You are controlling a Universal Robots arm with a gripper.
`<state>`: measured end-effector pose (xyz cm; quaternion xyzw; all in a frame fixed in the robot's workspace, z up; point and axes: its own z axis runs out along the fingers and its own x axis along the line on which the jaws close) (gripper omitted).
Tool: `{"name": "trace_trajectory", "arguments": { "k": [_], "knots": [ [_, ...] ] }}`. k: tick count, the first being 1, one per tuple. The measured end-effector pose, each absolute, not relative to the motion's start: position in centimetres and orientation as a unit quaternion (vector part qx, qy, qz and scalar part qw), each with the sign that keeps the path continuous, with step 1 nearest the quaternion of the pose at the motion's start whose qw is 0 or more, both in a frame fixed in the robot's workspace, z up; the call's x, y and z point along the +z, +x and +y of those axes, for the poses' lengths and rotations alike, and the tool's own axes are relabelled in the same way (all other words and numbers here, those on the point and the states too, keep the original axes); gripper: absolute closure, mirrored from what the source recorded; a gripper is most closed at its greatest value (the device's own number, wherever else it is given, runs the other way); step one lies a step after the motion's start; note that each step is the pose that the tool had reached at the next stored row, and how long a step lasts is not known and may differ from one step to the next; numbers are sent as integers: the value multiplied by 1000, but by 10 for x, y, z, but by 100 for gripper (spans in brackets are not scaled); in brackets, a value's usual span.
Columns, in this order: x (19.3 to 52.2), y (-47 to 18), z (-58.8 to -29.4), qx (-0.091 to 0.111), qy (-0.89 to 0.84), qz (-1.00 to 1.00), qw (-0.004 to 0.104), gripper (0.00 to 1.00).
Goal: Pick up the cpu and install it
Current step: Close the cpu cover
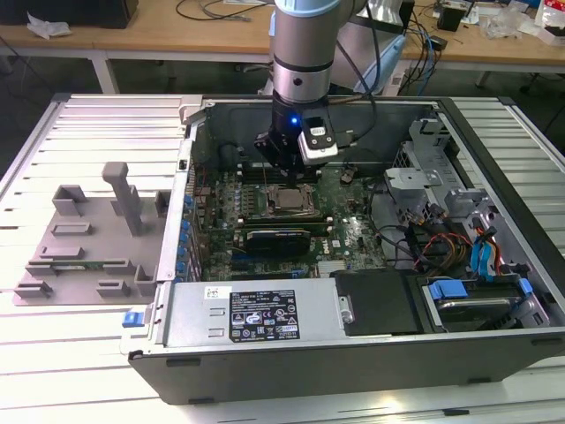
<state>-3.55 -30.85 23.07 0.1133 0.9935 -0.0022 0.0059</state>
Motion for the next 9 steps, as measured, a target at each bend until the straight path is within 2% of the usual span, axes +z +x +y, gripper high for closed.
{"name": "trace_trajectory", "arguments": {
  "k": [9],
  "knots": [
    [231,-35,-308,-1,-40,999,6,89]
  ]
}}
